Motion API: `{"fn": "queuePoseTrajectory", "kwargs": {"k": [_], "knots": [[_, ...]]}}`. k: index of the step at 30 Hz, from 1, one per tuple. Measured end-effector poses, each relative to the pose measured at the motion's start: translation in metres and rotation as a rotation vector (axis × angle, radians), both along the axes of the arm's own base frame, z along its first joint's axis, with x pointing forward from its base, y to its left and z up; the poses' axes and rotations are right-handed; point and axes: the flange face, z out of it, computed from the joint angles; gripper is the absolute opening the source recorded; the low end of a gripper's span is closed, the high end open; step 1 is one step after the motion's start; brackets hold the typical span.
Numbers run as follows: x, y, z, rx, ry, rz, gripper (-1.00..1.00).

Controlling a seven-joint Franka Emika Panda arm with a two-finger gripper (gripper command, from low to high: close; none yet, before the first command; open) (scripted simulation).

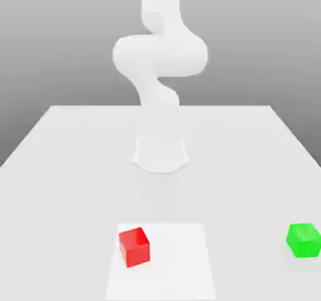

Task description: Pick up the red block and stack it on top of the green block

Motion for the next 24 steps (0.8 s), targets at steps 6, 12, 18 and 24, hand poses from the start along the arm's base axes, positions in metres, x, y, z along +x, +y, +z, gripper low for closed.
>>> {"fn": "queuePoseTrajectory", "kwargs": {"k": [6,12,18,24], "knots": [[0.058,-0.016,-0.135,-0.086,0.217,0.079,0.0],[0.071,-0.034,-0.272,-0.128,0.425,0.177,0.0],[0.042,-0.047,-0.399,-0.128,0.624,0.293,0.0],[0.02,-0.049,-0.485,-0.115,0.708,0.352,0.0]]}}
